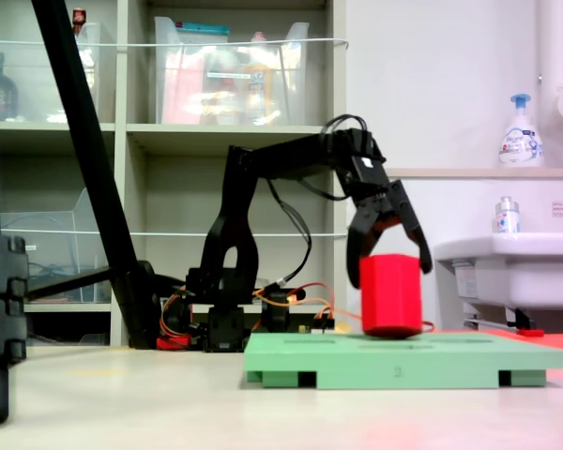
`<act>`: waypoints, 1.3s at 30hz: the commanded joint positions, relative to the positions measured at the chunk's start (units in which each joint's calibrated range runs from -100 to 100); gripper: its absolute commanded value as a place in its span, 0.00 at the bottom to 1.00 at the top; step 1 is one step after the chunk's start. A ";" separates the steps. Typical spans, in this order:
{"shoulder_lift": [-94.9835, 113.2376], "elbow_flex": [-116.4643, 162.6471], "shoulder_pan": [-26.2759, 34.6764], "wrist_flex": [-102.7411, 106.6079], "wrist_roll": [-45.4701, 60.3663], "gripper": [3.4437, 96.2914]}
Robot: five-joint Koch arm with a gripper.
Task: Put the octagonal pillar block into the corresponding hole
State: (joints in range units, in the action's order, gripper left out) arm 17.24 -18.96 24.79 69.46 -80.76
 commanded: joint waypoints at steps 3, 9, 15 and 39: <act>-4.81 -8.36 1.17 -10.28 -0.88 0.31; -11.79 -15.04 1.56 -11.63 -0.88 0.32; -15.98 -19.72 1.66 -11.83 -0.83 0.32; -25.76 -23.91 2.44 -11.83 4.15 0.32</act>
State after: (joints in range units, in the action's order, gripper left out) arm -8.76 -37.58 26.74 61.53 -77.09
